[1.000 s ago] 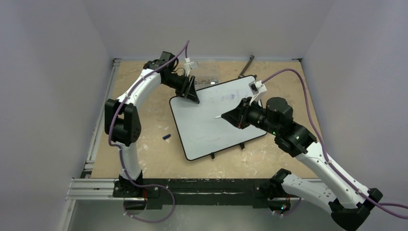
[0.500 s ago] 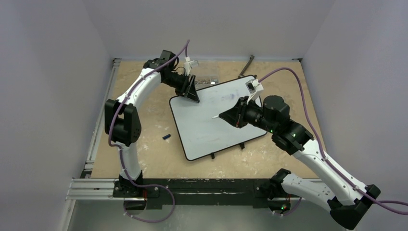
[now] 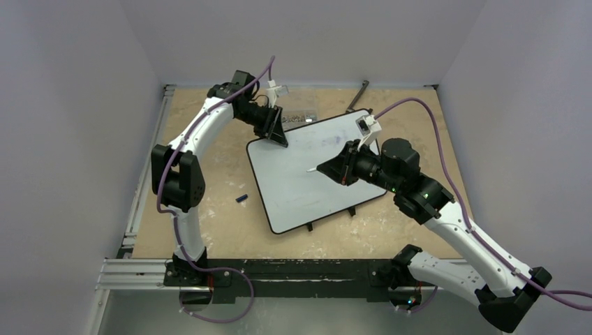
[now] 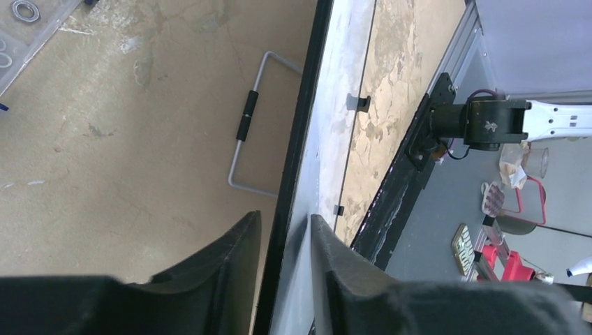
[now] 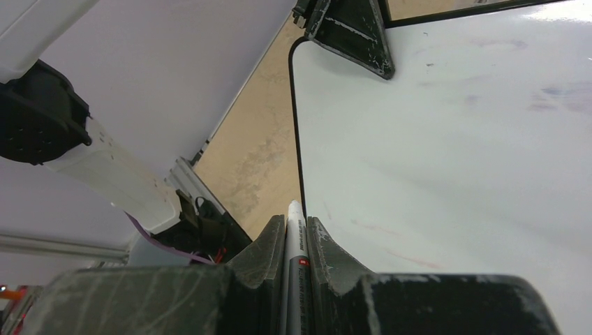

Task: Write a sentence on the whiteboard
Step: Hold the whiteboard on the whiteboard stand.

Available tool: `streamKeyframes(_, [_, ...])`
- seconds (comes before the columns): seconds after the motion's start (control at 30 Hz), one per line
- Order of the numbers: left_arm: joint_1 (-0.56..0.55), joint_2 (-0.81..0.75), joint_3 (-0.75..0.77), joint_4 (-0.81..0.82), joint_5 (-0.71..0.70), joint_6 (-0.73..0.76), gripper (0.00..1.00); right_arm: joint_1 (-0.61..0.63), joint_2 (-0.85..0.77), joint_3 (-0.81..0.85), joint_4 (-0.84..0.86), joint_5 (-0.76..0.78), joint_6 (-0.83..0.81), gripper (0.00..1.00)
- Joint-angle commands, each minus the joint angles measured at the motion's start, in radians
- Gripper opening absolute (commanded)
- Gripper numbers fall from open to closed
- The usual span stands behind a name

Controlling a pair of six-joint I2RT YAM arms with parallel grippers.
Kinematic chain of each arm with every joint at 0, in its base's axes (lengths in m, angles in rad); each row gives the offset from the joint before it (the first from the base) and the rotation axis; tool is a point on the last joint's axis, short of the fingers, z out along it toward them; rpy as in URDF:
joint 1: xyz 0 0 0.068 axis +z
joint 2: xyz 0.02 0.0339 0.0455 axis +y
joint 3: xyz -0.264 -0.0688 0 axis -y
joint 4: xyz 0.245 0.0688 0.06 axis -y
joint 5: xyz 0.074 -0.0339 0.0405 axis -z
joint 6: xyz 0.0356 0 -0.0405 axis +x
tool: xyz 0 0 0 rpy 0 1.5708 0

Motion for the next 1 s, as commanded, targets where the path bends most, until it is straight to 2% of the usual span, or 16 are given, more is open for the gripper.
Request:
streamKeyframes(0.0, [-0.002,-0.048,0.049,-0.006,0.019,0.005,0.23,-0.001,-0.004,-0.005,0.048,-0.019,0.009,0.00])
streamKeyframes(0.07, [-0.002,-0.045,0.049,-0.010,0.017,0.006,0.11,-0.001,-0.005,-0.007,0.050,-0.020,0.010,0.00])
streamKeyframes(0.13, [-0.002,-0.043,0.048,-0.015,0.017,0.006,0.05,-0.001,-0.004,-0.010,0.056,-0.022,0.010,0.00])
streamKeyframes(0.43, [-0.005,-0.094,-0.013,0.005,0.008,0.030,0.00,-0.001,0.005,-0.042,0.117,-0.051,0.001,0.00])
streamKeyframes(0.7, [-0.047,-0.177,-0.118,0.065,-0.058,0.088,0.00,0.003,0.003,-0.171,0.346,-0.132,-0.037,0.00])
streamKeyframes(0.97, [-0.062,-0.331,-0.294,0.183,-0.103,0.145,0.00,0.055,0.011,-0.258,0.496,-0.114,-0.088,0.00])
